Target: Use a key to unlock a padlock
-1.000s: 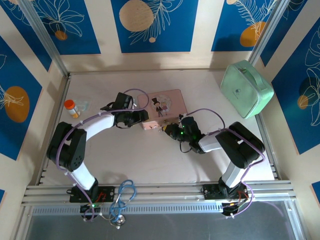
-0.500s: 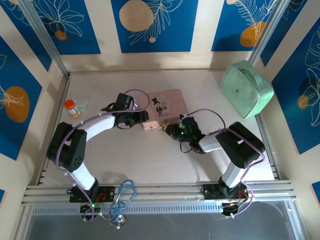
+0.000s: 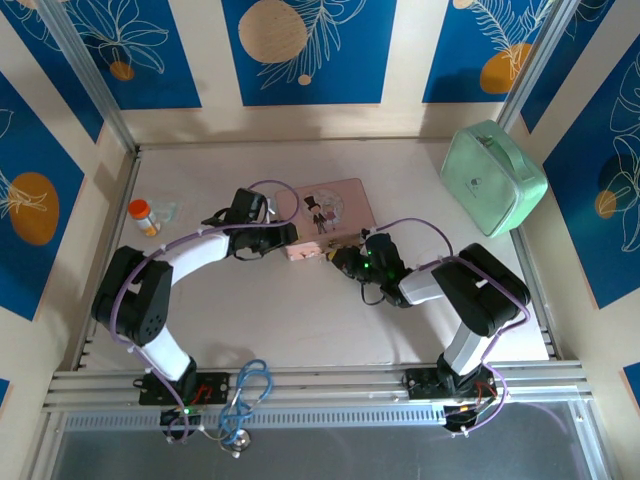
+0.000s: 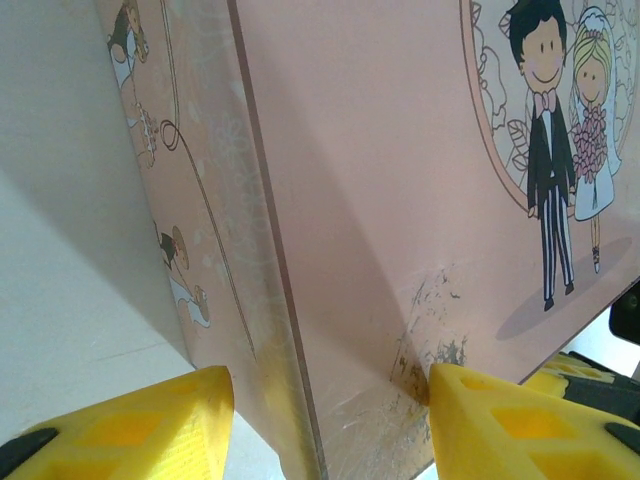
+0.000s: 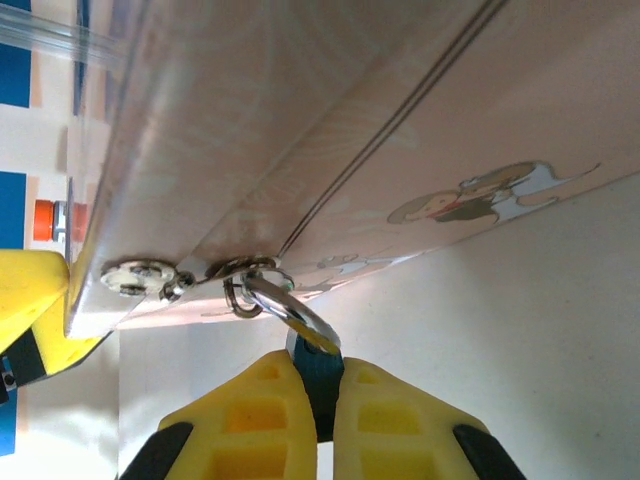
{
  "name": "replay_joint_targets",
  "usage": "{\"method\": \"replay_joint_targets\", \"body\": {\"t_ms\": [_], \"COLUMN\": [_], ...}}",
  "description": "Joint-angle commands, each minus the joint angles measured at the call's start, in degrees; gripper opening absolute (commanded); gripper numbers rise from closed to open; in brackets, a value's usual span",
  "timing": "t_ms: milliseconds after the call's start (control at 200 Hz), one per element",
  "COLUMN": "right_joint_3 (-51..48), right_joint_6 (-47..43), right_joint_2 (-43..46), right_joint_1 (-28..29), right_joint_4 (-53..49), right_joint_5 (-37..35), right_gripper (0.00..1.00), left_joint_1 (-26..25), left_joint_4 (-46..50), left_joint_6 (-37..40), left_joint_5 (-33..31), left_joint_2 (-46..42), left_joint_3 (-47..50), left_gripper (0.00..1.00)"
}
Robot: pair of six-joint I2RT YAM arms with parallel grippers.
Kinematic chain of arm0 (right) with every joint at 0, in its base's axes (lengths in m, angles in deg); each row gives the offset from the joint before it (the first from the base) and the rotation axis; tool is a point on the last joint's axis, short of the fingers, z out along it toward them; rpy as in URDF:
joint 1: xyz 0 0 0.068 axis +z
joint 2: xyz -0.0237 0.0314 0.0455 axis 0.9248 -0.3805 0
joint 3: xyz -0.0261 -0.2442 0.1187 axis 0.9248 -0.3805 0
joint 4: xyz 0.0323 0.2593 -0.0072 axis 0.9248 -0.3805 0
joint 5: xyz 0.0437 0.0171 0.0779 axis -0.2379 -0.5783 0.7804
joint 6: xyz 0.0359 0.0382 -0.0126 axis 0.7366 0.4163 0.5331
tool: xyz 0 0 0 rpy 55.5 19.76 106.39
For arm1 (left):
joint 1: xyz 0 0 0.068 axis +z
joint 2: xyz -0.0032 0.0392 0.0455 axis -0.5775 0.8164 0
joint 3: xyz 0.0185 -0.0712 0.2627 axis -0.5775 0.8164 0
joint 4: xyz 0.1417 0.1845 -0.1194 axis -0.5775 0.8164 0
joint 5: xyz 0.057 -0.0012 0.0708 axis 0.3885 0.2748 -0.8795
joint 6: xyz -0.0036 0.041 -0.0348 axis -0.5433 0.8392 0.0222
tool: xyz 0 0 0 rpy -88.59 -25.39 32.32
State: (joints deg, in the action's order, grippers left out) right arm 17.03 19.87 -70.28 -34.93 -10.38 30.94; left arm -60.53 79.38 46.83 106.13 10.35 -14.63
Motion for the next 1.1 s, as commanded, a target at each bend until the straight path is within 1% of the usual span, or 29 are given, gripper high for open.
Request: {"method": "replay_joint_targets", "body": {"t_ms": [0,200,370,465,590,815,885,980,1095], "right_joint_3": [-0.8,-0.2,-0.3,-1.6,-1.6,0.5,2.2,5.0,9.4], "right_joint_6": [1.3,4.1,3.1,2.0,-0.4,-7.0,-8.5,-10.3,-11.6], "right_joint_2": [-0.2,-2.0,0.2,4.4,12.9,32.6,37.5,41.1,41.4], "right_joint_1": [-0.9,0.4,0.9,0.8,0.8,3.5,4.6,5.8,7.9], "right_joint_4": [2.8,5.9,2.4,-1.9,-14.8,-40.4,-48.3,-57.6,-66.9], "right_joint_5": [-2.0,-3.0,-4.6,-5.7,-7.6,-11.6,-12.2,-11.4,-9.9], "right_gripper": [0.00,0.00,0.00,0.00,0.00,0.00,0.00,0.00,0.00], "left_joint_1": [0.0,0.0,0.3,0.7,1.4,1.9,1.9,1.9,1.9], "left_joint_4": [3.8,3.7,3.9,4.1,4.2,4.3,3.9,2.3,0.2], "left_joint_6": [0.7,1.0,1.2,1.4,1.6,1.8,1.6,0.6,-0.6], "left_joint_5": [-1.6,-1.6,-1.5,-1.4,-1.2,-0.8,-0.4,0.9,2.5], "left_joint_2": [-0.3,-0.2,0.0,-0.1,-0.1,0.6,0.6,0.4,-0.2], "left_joint_3": [1.5,1.8,1.7,1.5,1.4,0.2,-0.1,0.1,0.6], "left_gripper": [0.51,0.50,0.50,0.50,0.50,0.50,0.50,0.50,0.54]}}
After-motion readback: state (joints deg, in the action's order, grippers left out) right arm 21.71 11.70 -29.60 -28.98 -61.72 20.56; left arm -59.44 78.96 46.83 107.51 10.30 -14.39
